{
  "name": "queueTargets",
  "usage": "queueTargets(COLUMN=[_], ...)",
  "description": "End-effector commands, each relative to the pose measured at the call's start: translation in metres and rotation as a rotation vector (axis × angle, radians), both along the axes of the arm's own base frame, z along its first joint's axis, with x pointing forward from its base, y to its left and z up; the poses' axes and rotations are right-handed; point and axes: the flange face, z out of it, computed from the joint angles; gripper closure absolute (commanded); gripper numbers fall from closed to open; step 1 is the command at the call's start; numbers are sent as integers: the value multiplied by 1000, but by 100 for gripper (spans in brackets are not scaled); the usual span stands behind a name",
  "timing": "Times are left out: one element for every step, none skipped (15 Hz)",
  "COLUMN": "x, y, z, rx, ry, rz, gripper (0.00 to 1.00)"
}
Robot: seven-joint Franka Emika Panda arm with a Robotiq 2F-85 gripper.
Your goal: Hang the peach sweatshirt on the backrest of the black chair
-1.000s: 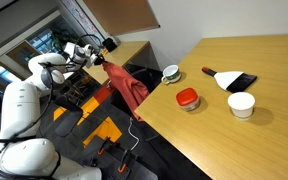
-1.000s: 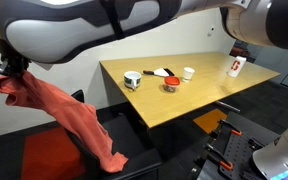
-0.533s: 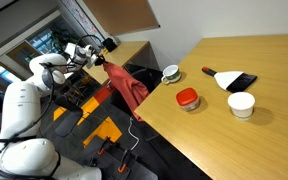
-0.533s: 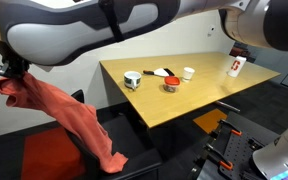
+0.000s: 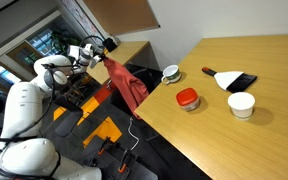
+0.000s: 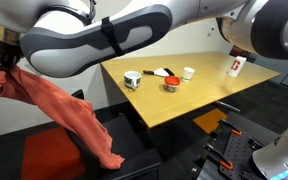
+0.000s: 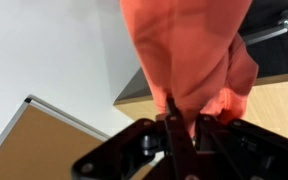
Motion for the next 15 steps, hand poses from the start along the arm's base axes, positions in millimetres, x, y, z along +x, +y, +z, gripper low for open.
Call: queueTargets(x=[1,0,-1,-4,-6,-9,-11,-13,-15,-16,-17,-17,-17,-17,-16], y=[2,4,6,9,13,17,20,23,25,27,29,30,30,30,30], z=[19,21,23,26,29,31,31,31,30,28,27,27,27,26,26], rx=[131,166,196,218,239,250,254,260,258,255,249,236,214,186,164], ry=[-123,-145,-167,-182,-197,-205,-207,-202,-194,-178,-175,-168,-159,-147,-137], rz=[-6,5,21,41,64,84,93,102,103,98,99,93,81,65,51], gripper=[97,97,97,97,97,97,97,97,97,97,97,97,97,97,97])
